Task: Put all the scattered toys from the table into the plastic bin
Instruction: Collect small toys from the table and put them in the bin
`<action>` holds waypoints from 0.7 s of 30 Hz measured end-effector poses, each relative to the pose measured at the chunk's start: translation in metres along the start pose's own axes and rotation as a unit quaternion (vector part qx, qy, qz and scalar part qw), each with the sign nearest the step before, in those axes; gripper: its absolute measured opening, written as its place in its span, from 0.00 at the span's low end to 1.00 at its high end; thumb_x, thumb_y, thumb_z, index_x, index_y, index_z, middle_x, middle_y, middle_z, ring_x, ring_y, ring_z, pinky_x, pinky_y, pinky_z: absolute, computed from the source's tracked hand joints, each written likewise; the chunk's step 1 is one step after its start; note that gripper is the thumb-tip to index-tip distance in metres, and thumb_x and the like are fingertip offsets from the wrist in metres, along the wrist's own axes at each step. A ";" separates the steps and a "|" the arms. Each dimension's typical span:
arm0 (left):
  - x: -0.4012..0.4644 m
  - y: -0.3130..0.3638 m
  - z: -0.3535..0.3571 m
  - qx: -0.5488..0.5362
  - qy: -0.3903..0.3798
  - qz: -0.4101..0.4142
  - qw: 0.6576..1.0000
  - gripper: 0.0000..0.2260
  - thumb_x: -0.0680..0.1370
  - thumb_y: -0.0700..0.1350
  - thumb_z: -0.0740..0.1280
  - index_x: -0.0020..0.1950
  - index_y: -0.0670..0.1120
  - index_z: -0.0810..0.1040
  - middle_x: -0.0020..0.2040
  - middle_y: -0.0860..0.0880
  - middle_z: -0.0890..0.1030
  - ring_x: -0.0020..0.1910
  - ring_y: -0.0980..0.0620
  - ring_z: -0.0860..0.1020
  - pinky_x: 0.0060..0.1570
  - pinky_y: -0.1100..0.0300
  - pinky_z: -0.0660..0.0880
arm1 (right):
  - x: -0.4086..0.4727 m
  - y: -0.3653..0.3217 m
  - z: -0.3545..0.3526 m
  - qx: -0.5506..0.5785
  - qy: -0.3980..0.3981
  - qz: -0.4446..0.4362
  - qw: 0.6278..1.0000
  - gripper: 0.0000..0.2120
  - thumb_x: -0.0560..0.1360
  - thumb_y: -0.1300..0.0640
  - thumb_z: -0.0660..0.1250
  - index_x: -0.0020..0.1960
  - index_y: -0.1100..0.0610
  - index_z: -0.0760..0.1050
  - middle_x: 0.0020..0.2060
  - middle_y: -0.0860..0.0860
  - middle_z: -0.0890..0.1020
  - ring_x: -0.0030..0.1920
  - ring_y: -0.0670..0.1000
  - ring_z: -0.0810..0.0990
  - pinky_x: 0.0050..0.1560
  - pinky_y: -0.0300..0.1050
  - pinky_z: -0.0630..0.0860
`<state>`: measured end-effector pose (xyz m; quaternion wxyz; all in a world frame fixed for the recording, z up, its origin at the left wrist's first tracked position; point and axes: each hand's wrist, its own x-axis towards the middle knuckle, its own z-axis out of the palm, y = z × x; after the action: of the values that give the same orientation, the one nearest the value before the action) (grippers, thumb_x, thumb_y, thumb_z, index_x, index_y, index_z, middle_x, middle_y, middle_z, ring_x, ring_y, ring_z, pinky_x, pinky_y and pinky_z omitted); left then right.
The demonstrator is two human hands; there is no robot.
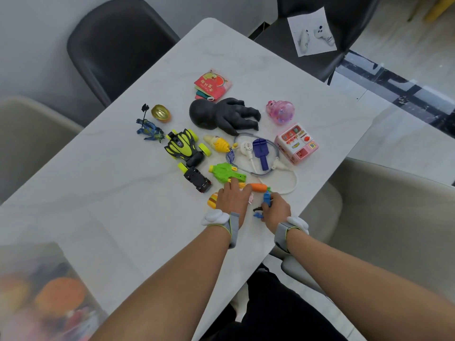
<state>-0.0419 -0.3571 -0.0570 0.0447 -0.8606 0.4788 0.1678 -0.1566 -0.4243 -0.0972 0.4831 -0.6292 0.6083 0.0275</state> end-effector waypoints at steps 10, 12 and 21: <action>-0.008 -0.006 -0.017 -0.107 0.039 -0.036 0.993 0.14 0.80 0.46 0.64 0.66 0.53 0.73 0.67 0.43 0.66 0.57 0.40 0.73 0.52 0.51 0.75 | 0.001 -0.029 0.006 0.162 -0.058 0.121 0.978 0.11 0.79 0.68 0.54 0.54 0.59 0.73 0.48 0.58 0.78 0.35 0.51 0.79 0.28 0.38 0.71; -0.010 -0.009 -0.020 -0.129 0.049 -0.041 0.990 0.14 0.80 0.47 0.64 0.65 0.53 0.73 0.67 0.43 0.66 0.56 0.41 0.75 0.52 0.51 0.75 | -0.004 -0.032 0.007 0.219 -0.085 0.123 0.964 0.11 0.79 0.68 0.54 0.53 0.58 0.72 0.47 0.57 0.78 0.34 0.47 0.79 0.30 0.38 0.69; -0.011 -0.013 -0.036 -0.176 0.079 -0.084 0.978 0.13 0.80 0.41 0.65 0.64 0.49 0.74 0.65 0.43 0.67 0.51 0.39 0.77 0.47 0.48 0.76 | 0.001 -0.062 -0.023 0.422 -0.243 0.127 0.864 0.16 0.72 0.63 0.52 0.48 0.56 0.78 0.41 0.53 0.79 0.36 0.51 0.74 0.40 0.44 0.70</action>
<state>-0.0270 -0.3496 -0.0203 -0.1317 -0.9024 0.3702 0.1766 -0.1201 -0.4520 -0.0500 0.8273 -0.2561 0.4997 -0.0185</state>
